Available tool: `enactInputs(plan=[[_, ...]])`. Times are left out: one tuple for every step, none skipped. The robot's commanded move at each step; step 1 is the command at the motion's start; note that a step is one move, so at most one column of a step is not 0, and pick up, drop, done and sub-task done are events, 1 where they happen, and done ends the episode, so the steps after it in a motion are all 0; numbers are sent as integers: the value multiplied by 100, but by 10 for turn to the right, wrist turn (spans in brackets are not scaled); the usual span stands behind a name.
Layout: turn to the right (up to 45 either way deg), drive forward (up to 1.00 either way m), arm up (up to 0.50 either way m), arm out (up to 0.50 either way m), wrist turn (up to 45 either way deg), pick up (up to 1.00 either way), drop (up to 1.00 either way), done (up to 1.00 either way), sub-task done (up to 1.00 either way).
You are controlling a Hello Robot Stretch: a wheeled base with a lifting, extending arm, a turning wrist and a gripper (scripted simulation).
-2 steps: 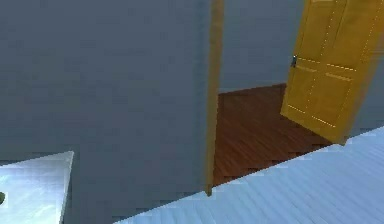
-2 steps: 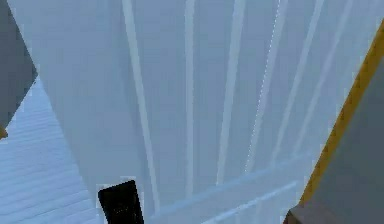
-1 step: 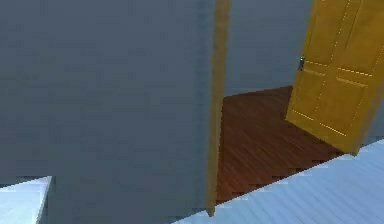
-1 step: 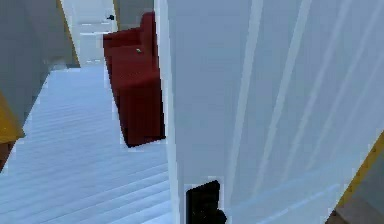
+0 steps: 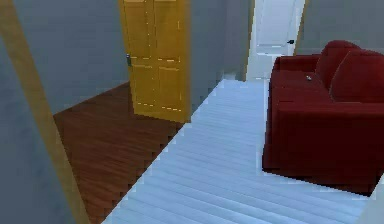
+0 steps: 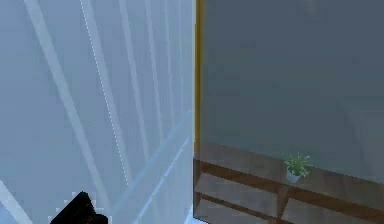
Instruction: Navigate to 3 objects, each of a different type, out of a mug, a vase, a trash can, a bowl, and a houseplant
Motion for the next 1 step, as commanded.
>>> enactInputs(plan=[[120, 0, 0, 0, 0, 0, 0, 0, 0]])
